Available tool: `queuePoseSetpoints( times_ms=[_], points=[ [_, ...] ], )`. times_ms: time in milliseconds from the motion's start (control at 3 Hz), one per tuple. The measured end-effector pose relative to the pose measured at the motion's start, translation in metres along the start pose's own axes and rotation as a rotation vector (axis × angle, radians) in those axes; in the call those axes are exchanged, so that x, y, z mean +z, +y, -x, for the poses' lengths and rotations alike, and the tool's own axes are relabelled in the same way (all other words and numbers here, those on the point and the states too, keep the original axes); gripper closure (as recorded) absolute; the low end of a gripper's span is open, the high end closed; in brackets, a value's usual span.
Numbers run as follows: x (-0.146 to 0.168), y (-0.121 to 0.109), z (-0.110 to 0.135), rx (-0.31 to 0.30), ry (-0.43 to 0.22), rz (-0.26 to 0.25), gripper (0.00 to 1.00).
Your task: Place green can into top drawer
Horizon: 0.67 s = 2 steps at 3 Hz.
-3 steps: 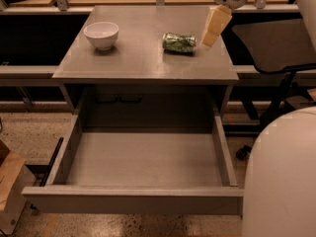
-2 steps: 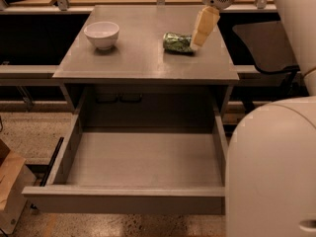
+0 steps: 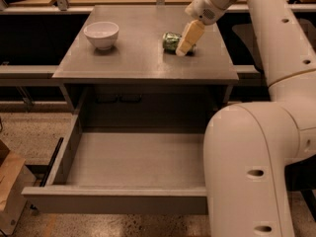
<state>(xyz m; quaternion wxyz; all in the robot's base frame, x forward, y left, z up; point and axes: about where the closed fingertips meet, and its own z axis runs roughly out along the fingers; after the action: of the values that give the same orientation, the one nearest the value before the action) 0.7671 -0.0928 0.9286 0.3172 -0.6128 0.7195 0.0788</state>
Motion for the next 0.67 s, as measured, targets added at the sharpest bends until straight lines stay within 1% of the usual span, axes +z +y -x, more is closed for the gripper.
queuePoseSetpoints(
  times_ms=[333, 667],
  points=[
    [0.023, -0.005, -0.011, 0.08, -0.123, 0.031, 0.0],
    [0.043, -0.016, -0.019, 0.134, -0.193, 0.026, 0.0]
  ],
)
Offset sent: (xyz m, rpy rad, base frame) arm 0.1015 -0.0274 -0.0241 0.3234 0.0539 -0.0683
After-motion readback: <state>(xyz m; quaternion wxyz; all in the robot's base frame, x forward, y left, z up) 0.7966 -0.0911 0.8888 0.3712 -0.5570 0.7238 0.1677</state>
